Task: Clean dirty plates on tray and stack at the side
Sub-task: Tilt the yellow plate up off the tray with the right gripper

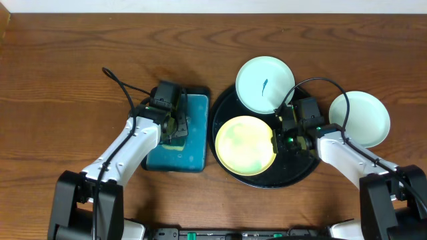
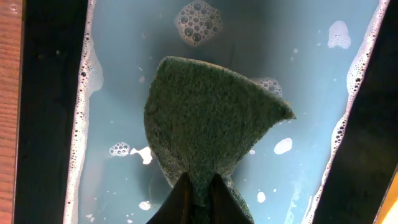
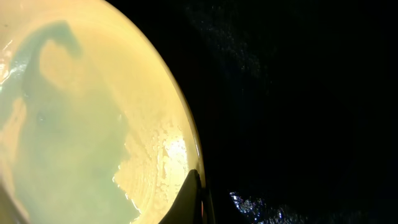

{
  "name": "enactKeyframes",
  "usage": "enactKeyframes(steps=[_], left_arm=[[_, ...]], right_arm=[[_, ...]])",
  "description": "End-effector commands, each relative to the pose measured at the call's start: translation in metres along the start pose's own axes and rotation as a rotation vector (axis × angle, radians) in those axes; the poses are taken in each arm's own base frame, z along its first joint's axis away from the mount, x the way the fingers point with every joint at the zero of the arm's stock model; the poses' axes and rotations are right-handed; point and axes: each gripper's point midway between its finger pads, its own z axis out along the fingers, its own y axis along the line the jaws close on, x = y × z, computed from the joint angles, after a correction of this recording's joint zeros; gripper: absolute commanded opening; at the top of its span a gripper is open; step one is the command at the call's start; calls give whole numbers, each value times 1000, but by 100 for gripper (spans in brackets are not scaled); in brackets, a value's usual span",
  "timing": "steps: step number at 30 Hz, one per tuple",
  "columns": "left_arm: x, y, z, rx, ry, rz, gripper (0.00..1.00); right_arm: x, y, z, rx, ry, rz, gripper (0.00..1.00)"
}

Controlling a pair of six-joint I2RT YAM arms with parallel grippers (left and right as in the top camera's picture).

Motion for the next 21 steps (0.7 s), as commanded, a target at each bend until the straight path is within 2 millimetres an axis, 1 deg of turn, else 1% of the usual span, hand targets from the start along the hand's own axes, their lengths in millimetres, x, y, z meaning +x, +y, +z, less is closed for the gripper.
enactKeyframes(steps=[1, 6, 9, 12, 16, 19, 21], left_arm=[[1, 3, 2, -11, 3, -1, 8], [1, 3, 2, -11, 3, -1, 8], [1, 3, 2, -11, 3, -1, 7], [1, 3, 2, -11, 3, -1, 7], [1, 3, 2, -11, 3, -1, 7], [1, 3, 2, -11, 3, -1, 7], [1, 3, 2, -11, 3, -1, 7]], right_arm=[[2, 22, -6, -118, 1, -48, 1], [-9, 22, -18, -123, -54, -50, 1], [-21, 12, -34, -72, -118, -43, 1], [-34, -8, -55, 50, -200, -30, 1], [-52, -33, -92, 259, -336, -21, 1], [-56, -48, -120, 413, -408, -15, 1], [-56, -53, -131, 473, -431, -15, 1]])
